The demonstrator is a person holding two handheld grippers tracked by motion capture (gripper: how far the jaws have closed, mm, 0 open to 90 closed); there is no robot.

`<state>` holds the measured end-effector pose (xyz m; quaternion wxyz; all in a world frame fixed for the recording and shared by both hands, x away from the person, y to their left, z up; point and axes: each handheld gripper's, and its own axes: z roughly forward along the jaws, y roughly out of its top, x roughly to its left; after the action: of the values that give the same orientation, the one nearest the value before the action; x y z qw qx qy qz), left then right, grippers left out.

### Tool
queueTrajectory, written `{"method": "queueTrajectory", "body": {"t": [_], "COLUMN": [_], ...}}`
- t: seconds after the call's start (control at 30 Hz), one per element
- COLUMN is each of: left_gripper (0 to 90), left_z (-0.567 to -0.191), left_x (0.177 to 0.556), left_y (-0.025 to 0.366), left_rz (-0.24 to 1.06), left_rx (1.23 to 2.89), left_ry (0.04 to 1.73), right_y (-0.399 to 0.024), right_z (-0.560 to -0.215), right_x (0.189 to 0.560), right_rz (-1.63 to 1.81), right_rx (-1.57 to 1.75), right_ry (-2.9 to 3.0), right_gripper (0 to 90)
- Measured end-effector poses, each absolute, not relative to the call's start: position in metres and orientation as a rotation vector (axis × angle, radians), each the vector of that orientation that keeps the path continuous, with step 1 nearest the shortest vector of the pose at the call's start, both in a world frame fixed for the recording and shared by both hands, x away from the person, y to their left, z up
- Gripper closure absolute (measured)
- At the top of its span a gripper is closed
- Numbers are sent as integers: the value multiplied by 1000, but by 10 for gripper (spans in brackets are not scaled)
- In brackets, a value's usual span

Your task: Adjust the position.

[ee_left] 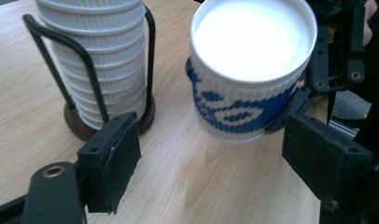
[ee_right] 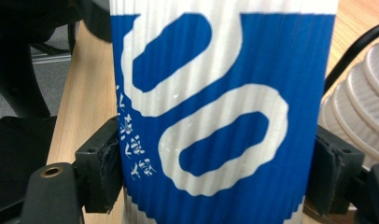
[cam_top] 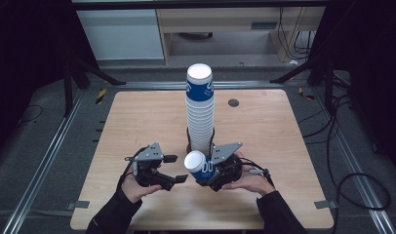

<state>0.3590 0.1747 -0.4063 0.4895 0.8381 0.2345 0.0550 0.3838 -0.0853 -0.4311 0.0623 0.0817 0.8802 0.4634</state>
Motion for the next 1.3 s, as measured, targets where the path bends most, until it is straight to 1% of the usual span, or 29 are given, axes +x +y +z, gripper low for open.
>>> {"method": "queueTrajectory", "body": {"t": [0.33, 0.67, 0.8, 1.0, 1.17, 1.27, 1.3], "left_gripper": [185, 217, 243, 248, 252, 255, 255], "left_z": [-406, -409, -409, -409, -408, -408, -408], "left_x": [356, 356, 356, 355, 355, 355, 355], "left_y": [163, 158, 159, 159, 160, 160, 160], "left_rz": [125, 117, 111, 112, 108, 107, 107], "left_rx": [2039, 2042, 2032, 2029, 2021, 2022, 2022], "left_ry": [548, 553, 554, 554, 555, 554, 554], "right_y": [-69, -57, -55, -54, -54, -54, -54], "right_z": [-437, -441, -441, -441, -441, -440, -440], "right_x": [380, 378, 377, 378, 378, 377, 377], "right_rz": [1405, 1403, 1404, 1409, 1421, 1432, 1432], "right_rx": [219, 199, 197, 201, 217, 238, 238], "right_ry": [2672, 2676, 2679, 2681, 2683, 2682, 2682], "right_gripper": [206, 207, 206, 203, 190, 151, 151]}}
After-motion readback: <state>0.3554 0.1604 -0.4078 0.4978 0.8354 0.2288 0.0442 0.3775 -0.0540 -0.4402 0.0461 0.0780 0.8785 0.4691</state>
